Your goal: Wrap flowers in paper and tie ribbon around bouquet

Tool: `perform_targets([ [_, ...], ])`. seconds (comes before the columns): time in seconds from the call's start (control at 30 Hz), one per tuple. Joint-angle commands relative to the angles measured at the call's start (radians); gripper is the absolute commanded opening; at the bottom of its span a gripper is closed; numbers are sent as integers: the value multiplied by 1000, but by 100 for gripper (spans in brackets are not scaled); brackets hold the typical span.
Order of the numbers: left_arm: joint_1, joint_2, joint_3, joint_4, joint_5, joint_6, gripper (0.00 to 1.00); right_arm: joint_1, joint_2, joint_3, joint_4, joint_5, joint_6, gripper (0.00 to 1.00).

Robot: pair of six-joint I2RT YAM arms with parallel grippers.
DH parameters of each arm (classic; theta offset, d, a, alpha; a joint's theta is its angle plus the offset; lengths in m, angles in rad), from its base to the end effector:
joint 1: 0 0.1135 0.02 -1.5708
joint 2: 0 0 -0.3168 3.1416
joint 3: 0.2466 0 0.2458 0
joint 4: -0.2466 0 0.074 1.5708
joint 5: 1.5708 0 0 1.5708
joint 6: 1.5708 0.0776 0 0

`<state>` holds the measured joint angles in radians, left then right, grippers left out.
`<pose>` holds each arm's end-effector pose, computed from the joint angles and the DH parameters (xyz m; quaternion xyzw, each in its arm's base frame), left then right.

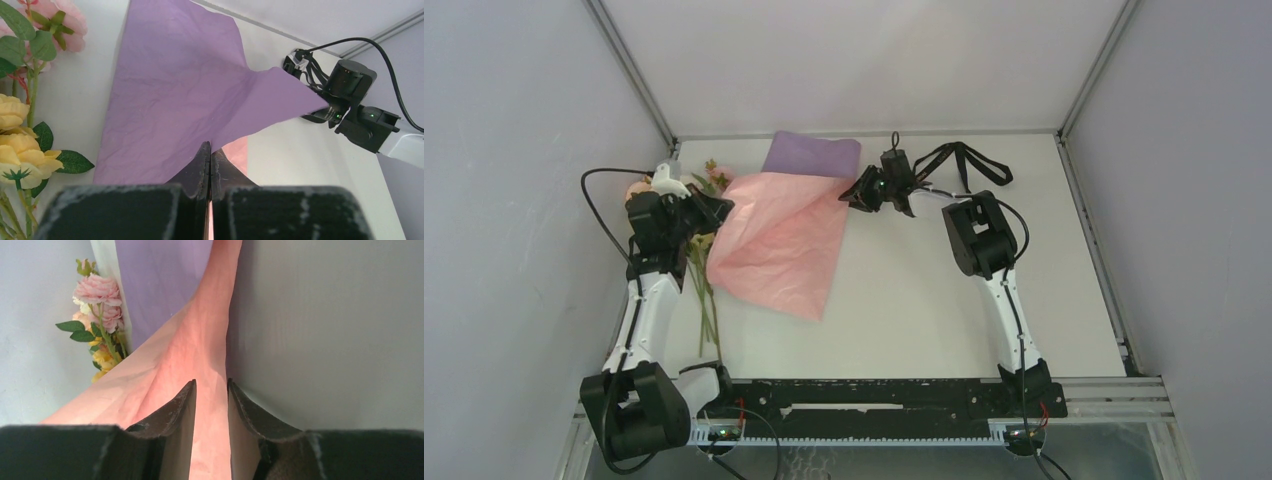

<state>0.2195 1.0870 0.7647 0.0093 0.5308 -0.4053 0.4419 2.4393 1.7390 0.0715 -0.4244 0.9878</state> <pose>0.2543 0.0165 0.3320 -0.0930 0.7900 -0.2639 0.5455 0.5285 0.2854 0.1253 0.1428 0.8646 0.4325 0.2120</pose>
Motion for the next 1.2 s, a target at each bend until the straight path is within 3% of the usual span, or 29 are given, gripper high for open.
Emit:
perform_targets([
  [0.0, 10, -1, 10, 52, 6, -18, 0, 13, -1, 12, 77, -69, 35, 35],
  [0.1, 14, -6, 10, 52, 10, -22, 0, 16, 23, 37, 101, -105, 55, 23],
  [0.23, 29, -9, 31, 21, -19, -30, 0, 4, -1, 38, 114, -136, 50, 0],
  [0.47, 103, -28, 42, 9, -59, -21, 0, -88, -340, -296, 121, -5, -102, 0],
  [0.77, 108, 17, -15, 71, -121, -48, 0, -254, -715, -736, -43, 74, -286, 0],
  [1.07, 84, 109, -63, 16, -173, -78, 0, -356, -978, -953, -251, 166, -416, 0],
  [1.17, 70, 144, -60, -1, -187, -65, 0, -400, -1039, -967, -323, 165, -450, 22],
])
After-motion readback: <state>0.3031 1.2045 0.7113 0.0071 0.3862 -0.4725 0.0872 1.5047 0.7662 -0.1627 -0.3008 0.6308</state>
